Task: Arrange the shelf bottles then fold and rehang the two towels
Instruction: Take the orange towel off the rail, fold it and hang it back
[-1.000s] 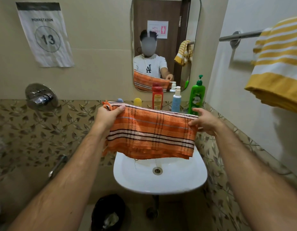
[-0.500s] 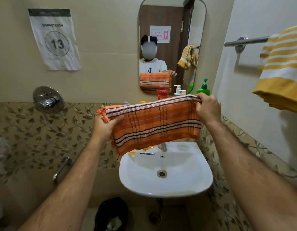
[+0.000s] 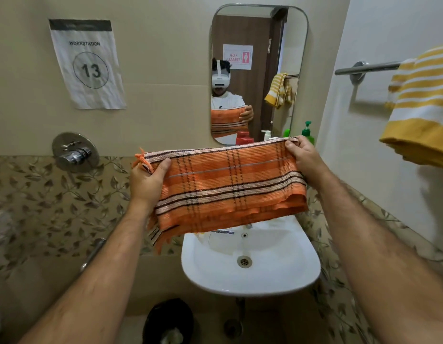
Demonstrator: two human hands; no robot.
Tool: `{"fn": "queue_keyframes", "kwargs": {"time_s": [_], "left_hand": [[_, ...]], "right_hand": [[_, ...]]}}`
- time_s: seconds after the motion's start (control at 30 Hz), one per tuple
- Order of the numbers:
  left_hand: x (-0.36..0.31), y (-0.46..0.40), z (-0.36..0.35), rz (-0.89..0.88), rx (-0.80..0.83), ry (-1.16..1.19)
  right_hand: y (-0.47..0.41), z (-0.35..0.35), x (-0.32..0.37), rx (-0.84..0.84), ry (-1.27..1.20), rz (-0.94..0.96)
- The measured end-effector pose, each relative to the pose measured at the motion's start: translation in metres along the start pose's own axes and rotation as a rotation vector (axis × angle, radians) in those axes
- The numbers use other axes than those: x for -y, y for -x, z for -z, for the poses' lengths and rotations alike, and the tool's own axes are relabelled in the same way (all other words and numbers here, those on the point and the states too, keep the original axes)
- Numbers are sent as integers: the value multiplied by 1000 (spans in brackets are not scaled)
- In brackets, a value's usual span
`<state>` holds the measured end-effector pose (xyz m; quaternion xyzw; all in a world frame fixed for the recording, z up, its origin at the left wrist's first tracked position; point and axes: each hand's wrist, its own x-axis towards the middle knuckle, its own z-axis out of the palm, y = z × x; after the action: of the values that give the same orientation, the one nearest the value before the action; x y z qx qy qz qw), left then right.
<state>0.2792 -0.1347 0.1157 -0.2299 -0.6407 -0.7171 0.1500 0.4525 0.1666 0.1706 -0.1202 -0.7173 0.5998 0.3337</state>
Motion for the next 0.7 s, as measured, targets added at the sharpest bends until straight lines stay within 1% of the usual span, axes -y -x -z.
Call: {"fn": "queue_keyframes", "kwargs": {"time_s": [0.07, 0.13, 0.2, 0.3, 0.4, 0.5, 0.6, 0.67, 0.7], "left_hand": [[7, 0, 1, 68, 20, 1], [16, 0, 1, 187, 71, 32], [26, 0, 0, 286, 99, 56], [38, 1, -8, 395, 151, 72], [47, 4, -20, 483, 258, 56], [51, 10, -32, 561, 355, -13], [53, 21, -45, 599, 413, -86], [49, 27, -56, 535, 434, -161], [44, 29, -63, 487, 447, -163]], "right_hand": [[0, -4, 0, -14, 101, 12], [-1, -6, 1, -65, 174, 25], [-4, -7, 4, -93, 149, -3], [-8, -7, 12, -93, 102, -41], [-11, -8, 21, -95, 98, -44], [-11, -10, 31, -102, 61, -35], [-10, -11, 40, -132, 2, -24], [-9, -16, 44, -159, -28, -24], [-8, -21, 45, -172, -48, -29]]}}
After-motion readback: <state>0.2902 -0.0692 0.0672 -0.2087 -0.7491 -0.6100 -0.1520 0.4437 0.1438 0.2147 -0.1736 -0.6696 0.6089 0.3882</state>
